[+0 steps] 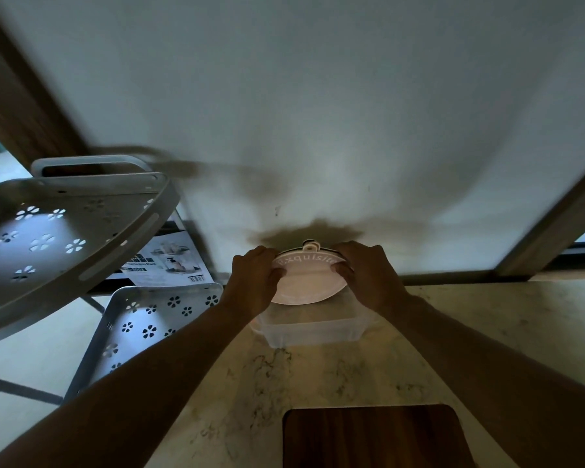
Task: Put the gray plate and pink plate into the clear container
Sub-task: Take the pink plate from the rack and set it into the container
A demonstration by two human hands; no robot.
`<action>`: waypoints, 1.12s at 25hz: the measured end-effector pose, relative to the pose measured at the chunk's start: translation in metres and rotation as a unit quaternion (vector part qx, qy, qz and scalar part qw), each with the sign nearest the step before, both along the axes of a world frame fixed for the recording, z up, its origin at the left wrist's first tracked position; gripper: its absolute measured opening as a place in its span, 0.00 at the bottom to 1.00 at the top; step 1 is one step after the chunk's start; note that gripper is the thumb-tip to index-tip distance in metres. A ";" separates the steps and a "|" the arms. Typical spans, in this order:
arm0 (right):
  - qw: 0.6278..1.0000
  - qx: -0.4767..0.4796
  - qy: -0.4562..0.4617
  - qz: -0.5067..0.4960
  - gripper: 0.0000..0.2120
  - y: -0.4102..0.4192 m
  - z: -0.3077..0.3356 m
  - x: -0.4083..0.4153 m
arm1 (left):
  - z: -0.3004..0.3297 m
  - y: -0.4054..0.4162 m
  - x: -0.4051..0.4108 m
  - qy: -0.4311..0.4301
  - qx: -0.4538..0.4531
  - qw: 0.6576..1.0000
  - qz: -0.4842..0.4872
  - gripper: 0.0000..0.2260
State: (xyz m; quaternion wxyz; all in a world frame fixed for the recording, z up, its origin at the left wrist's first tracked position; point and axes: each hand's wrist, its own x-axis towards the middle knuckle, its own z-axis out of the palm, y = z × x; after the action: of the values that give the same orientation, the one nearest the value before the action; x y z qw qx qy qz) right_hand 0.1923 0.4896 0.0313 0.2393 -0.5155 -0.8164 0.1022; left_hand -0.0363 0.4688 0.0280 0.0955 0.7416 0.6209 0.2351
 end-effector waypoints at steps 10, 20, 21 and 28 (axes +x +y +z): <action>0.999 -0.015 -0.028 0.019 0.11 -0.003 0.006 0.005 | 0.011 -0.003 -0.001 0.022 -0.054 0.998 -0.007 0.06; 0.997 -0.021 -0.069 -0.003 0.12 0.009 0.009 0.002 | 0.021 0.012 -0.008 0.008 -0.057 0.998 -0.025 0.08; 0.997 -0.017 -0.080 -0.008 0.12 0.009 0.008 0.001 | 0.020 0.013 -0.007 0.018 -0.046 0.998 -0.028 0.09; 0.995 0.003 -0.095 -0.023 0.12 0.015 0.006 -0.002 | 0.014 0.018 -0.003 0.061 0.019 0.997 -0.042 0.09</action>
State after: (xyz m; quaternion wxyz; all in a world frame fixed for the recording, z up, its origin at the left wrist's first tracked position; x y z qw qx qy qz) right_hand 0.1902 0.5050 0.0373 0.1650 -0.5404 -0.8239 0.0447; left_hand -0.0397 0.4871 0.0416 0.0526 0.7818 0.5893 0.1968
